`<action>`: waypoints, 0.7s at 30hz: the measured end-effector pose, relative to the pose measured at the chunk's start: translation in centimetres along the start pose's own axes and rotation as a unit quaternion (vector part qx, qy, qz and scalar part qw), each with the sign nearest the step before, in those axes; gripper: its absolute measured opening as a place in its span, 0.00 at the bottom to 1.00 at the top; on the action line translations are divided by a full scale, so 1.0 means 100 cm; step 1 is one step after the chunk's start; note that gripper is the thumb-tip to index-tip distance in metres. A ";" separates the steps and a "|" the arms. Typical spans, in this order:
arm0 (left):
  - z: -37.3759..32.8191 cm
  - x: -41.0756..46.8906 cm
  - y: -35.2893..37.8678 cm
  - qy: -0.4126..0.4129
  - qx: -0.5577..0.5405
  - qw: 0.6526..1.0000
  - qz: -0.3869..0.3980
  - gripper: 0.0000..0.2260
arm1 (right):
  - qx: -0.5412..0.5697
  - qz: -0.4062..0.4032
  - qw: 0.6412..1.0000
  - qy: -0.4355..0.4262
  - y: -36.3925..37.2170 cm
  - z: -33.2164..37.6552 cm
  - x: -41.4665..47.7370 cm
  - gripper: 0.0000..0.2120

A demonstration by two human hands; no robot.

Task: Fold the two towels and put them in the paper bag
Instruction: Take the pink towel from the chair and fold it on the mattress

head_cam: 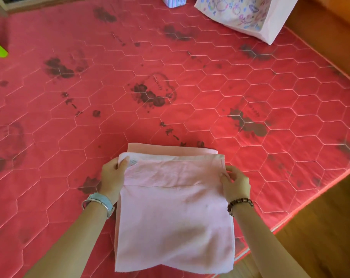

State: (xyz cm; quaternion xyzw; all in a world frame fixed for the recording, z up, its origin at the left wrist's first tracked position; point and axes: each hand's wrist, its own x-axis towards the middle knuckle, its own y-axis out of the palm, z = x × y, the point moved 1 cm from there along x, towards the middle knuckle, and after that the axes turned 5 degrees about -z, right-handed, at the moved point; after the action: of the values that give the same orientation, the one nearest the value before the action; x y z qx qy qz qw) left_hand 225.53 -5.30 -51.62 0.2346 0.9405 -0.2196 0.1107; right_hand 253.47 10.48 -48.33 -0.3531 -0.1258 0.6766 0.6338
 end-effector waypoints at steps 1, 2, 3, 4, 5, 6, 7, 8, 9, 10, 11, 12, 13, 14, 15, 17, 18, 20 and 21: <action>-0.001 0.009 0.005 0.008 0.000 1.000 0.001 0.15 | -0.001 -0.006 1.000 -0.003 0.005 0.002 0.007 0.08; 0.000 0.019 0.008 0.018 0.002 1.000 0.002 0.15 | 0.001 -0.012 1.000 -0.001 0.010 0.004 0.014 0.08; 0.000 0.027 0.012 0.031 0.008 0.999 0.004 0.17 | 0.005 -0.015 1.000 0.001 0.015 0.006 0.021 0.08; 0.001 0.034 0.015 0.042 0.017 0.999 0.000 0.19 | 0.008 -0.016 1.000 0.003 0.020 0.007 0.027 0.08; 0.003 0.041 0.017 0.053 0.025 0.998 -0.005 0.20 | 0.007 -0.015 1.000 0.002 0.026 0.007 0.032 0.08; 0.005 0.047 0.019 0.063 0.033 0.997 -0.010 0.21 | 0.005 -0.016 1.000 0.000 0.030 0.007 0.037 0.08; 0.007 0.051 0.021 0.071 0.039 0.997 -0.014 0.20 | 0.002 -0.016 1.000 -0.002 0.033 0.005 0.041 0.08; 0.009 0.055 0.024 0.078 0.044 0.996 -0.016 0.19 | -0.001 -0.015 1.000 -0.004 0.037 0.004 0.046 0.08; 0.010 0.059 0.026 0.085 0.049 0.995 -0.018 0.19 | -0.004 -0.013 1.000 -0.003 0.040 0.003 0.051 0.08; 0.012 0.062 0.028 0.096 0.059 0.993 -0.021 0.18 | -0.009 -0.011 1.000 0.000 0.043 0.001 0.055 0.08; 0.013 0.064 0.030 0.107 0.074 0.991 -0.028 0.18 | -0.016 -0.006 1.000 0.005 0.046 -0.002 0.059 0.09; 0.015 0.066 0.031 0.119 0.090 0.988 -0.040 0.18 | -0.027 0.000 1.000 0.011 0.049 -0.004 0.062 0.10; 0.017 0.068 0.032 0.124 0.103 0.986 -0.051 0.18 | -0.037 0.005 0.999 0.017 0.052 -0.007 0.063 0.11; 0.020 0.070 0.034 0.129 0.110 0.984 -0.058 0.18 | -0.045 0.008 0.999 0.023 0.054 -0.011 0.064 0.11; 0.023 0.072 0.035 0.130 0.116 0.983 -0.062 0.18 | -0.051 0.008 0.998 0.027 0.055 -0.014 0.064 0.11; 0.029 0.076 0.039 0.136 0.131 0.980 -0.070 0.18 | -0.055 0.002 0.998 0.025 0.055 -0.019 0.065 0.11; 0.029 0.077 0.041 0.142 0.133 0.978 -0.074 0.19 | -0.058 -0.004 0.998 0.022 0.055 -0.019 0.065 0.11; 0.028 0.078 0.047 0.154 0.126 0.977 -0.078 0.19 | -0.061 -0.013 0.998 0.018 0.055 -0.018 0.068 0.11; 0.027 0.080 0.049 0.155 0.127 0.976 -0.082 0.19 | -0.061 -0.016 0.998 0.017 0.056 -0.018 0.069 0.11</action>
State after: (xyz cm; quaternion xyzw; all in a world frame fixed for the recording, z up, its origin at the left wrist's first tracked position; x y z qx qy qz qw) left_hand 221.33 0.47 -58.29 0.2000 0.9268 -0.3062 -0.0855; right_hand 250.67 15.64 -55.24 -0.4003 -0.1620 0.6517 0.6236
